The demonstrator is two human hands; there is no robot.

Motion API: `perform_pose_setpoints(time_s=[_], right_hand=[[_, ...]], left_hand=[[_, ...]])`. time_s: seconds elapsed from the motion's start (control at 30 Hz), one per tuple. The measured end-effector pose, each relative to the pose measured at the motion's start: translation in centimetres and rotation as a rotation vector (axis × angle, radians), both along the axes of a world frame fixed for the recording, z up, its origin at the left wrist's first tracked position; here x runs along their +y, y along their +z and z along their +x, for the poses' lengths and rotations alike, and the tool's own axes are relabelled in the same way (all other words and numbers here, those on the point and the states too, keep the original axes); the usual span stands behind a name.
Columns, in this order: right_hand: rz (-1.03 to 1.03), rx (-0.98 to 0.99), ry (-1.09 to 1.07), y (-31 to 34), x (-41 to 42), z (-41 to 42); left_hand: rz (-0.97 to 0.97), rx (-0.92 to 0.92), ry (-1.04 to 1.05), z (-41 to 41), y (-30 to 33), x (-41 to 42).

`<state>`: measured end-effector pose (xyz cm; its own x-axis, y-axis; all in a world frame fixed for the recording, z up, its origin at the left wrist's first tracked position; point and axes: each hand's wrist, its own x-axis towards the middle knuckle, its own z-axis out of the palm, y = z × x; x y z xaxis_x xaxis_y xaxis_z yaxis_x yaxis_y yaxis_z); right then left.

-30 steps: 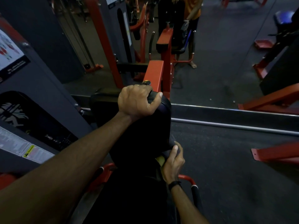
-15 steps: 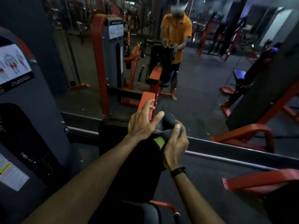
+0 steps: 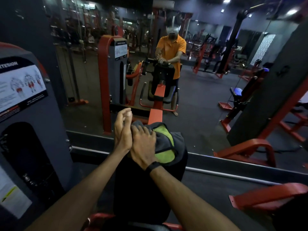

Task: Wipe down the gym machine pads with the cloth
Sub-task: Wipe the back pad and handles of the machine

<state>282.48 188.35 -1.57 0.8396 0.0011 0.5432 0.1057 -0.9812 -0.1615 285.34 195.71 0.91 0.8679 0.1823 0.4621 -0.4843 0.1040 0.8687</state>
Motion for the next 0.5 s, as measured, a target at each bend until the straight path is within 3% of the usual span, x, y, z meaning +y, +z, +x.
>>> perform_pose_setpoints(time_s=[0.07, 0.17, 0.2, 0.27, 0.33, 0.37, 0.43, 0.5], right_hand=[[0.000, 0.027, 0.156, 0.5, -0.8, -0.2], [0.436, -0.004, 0.371, 2.5, -3.4, -2.0], [0.578, -0.093, 0.325, 2.9, -4.8, -2.5], [0.719, -0.270, 0.068, 3.2, -8.3, -2.8], [0.841, -0.285, -0.163, 2.7, -11.7, -2.6], [0.909, -0.260, -0.226, 2.4, -13.1, -2.4], [1.081, -0.227, -0.266, 1.4, -13.9, -2.6], [1.334, -0.241, -0.265, 0.2, -13.6, -2.7]], left_hand=[[-0.025, 0.012, 0.053, 0.0, 0.0, -0.4], [0.010, 0.015, 0.096, -0.6, 0.1, -1.4], [0.123, 0.009, 0.112, -0.8, 0.0, -1.9], [0.573, 0.001, 0.154, -1.1, -0.3, -3.2], [1.087, -0.041, 0.164, -1.7, -1.0, -5.3], [1.243, -0.079, 0.153, -2.2, -1.1, -6.7], [1.424, -0.141, 0.132, -3.0, -1.4, -9.0], [1.486, -0.203, 0.159, -3.5, -1.7, -10.4]])
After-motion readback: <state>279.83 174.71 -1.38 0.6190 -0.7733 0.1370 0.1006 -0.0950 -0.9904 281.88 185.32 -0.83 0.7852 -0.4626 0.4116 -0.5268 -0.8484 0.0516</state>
